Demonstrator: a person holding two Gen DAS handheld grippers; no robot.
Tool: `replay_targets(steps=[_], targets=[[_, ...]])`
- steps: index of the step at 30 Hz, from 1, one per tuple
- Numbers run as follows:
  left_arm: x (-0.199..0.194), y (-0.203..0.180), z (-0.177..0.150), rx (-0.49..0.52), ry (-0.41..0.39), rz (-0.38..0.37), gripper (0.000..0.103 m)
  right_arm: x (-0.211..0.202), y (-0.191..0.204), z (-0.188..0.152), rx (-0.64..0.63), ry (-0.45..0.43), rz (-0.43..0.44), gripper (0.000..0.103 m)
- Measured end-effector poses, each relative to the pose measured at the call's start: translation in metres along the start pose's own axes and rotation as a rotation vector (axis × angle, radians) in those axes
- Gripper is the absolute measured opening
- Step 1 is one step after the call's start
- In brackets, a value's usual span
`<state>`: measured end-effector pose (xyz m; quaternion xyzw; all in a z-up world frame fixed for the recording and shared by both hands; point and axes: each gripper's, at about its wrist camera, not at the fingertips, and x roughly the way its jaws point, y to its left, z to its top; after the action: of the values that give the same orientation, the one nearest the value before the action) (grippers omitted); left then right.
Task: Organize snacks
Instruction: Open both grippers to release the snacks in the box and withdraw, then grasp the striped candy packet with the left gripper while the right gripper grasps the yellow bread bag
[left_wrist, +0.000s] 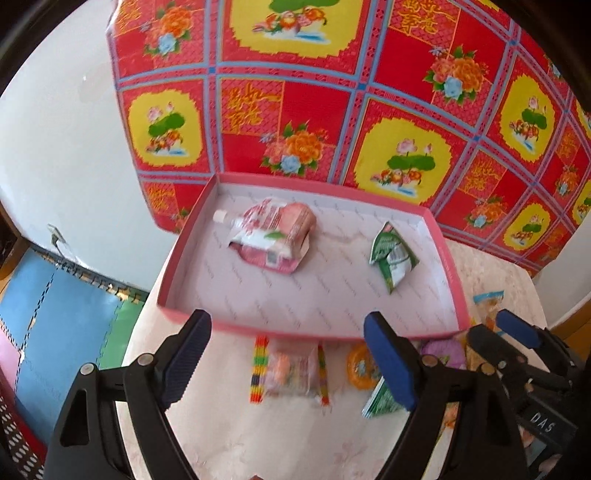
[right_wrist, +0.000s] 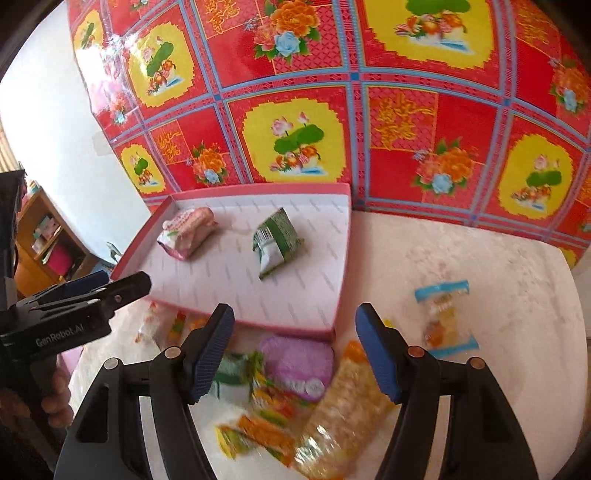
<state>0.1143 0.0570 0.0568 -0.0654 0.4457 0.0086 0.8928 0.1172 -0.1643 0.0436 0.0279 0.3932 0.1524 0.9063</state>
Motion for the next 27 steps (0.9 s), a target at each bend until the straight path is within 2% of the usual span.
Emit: replay_targets(steps=[13, 27], targets=[[0.008, 0.003, -0.026, 0.014, 0.055, 0.012, 0.088, -0.021, -0.024, -0.033, -0.016, 0.012, -0.041, 0.07], [0.026, 0.004, -0.037, 0.015, 0.068, 0.044, 0.088, -0.03, -0.059, -0.058, 0.025, 0.041, -0.082, 0.07]])
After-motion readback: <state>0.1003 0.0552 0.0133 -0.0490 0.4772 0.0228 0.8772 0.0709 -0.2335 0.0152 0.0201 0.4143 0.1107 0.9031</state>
